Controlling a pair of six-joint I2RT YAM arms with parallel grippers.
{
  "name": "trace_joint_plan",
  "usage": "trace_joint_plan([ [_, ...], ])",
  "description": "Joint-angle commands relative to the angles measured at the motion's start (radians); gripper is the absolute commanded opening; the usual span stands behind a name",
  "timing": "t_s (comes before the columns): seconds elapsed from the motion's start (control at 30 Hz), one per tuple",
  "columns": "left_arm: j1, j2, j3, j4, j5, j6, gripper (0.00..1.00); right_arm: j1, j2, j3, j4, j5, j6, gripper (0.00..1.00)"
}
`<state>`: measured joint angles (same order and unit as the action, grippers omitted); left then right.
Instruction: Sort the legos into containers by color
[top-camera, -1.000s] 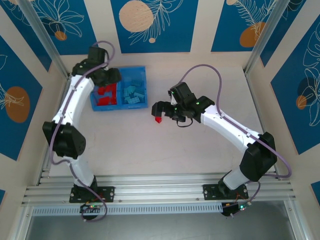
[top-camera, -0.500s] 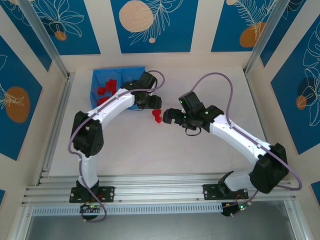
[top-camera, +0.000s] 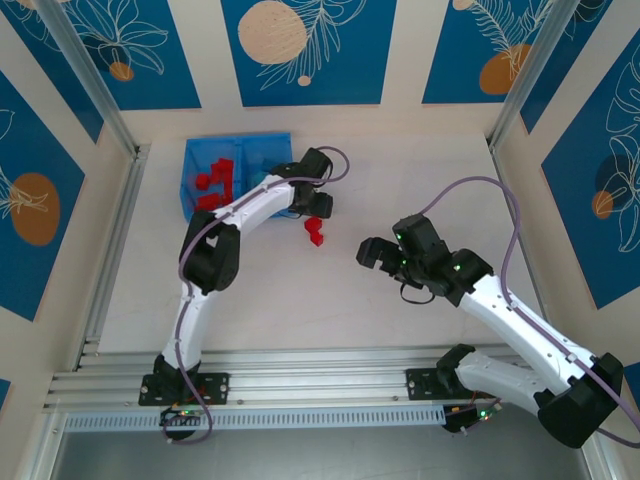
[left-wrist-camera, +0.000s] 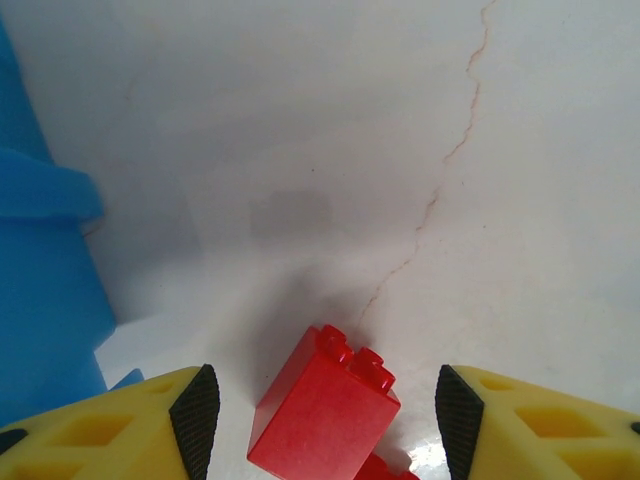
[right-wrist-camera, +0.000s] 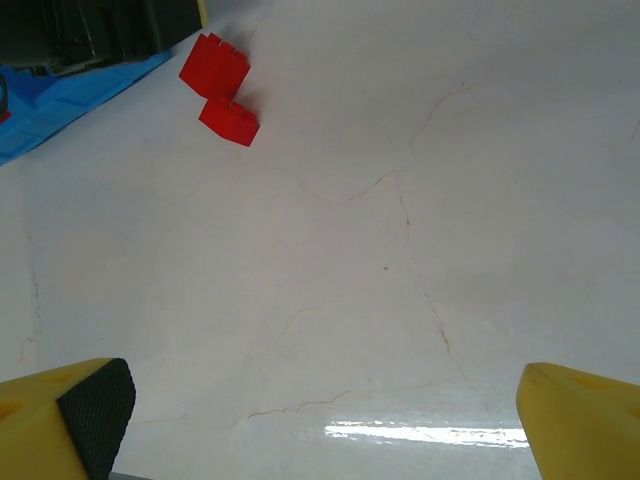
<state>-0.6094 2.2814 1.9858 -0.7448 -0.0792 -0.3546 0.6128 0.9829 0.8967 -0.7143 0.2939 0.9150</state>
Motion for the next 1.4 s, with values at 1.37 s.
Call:
trace_joint_plan([
  [1.37, -0.066, 0.017, -0.023, -0.076, -0.039, 0.179, 0.32, 0.033, 0.07, 0.064, 0.035, -0.018, 0.019, 1.0],
])
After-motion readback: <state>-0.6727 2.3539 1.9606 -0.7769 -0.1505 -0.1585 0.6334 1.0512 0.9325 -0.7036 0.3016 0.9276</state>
